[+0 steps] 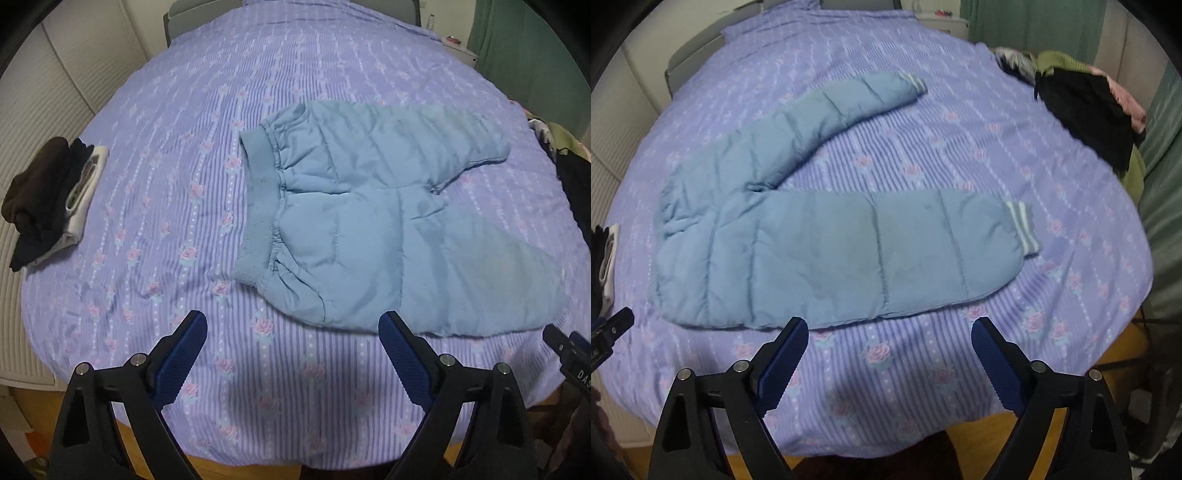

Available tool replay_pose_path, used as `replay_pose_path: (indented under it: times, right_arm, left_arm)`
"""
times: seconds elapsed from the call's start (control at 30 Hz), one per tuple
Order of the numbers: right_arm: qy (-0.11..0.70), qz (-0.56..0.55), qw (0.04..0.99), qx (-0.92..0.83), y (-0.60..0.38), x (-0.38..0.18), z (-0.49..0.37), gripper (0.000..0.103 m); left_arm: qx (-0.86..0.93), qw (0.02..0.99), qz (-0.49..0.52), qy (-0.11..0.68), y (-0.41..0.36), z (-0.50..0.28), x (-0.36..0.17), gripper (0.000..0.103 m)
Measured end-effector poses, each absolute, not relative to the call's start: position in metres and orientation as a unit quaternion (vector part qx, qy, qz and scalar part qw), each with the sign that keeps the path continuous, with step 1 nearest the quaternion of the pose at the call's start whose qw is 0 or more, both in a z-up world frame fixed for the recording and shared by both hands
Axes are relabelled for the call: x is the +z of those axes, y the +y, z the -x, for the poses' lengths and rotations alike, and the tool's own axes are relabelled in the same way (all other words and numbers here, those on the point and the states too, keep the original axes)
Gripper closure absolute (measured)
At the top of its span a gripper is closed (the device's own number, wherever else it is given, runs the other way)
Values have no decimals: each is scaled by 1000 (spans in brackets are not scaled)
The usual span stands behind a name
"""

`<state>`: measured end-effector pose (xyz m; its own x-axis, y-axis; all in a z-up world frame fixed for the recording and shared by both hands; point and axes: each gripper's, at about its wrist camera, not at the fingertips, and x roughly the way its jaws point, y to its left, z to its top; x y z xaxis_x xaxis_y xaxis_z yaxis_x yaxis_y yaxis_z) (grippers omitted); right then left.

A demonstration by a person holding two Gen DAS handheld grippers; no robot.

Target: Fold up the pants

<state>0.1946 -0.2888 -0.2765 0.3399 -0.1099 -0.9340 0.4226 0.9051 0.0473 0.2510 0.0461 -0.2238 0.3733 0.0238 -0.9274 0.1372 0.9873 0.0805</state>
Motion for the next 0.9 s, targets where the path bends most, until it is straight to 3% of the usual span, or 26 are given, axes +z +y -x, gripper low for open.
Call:
replay_pose_path:
  times: [0.27,0.4,0.57,0.8,0.9]
  right_arm:
    - [557,-207,790,-153,-308,-330,-207,25]
    - [552,-230,787,-154,-313,-349,-207,25]
    - [545,-244,787,-155,-319,-359,-209,25]
    - [540,-249,790,-147,-335,-357,-214,41]
    - [543,-250,789,-145,-343,-353,-220,57]
  left_arm:
    - [-21,816,-18,577,45,-265,-271,8]
    - [-21,805,18,593,48,-267,-294,8]
    - [-23,795,61,603,49,-275,-311,16]
    - [-42,791,91,603,42,-283,-314,48]
    - [-43,796,83,598,36,-284,-307,62]
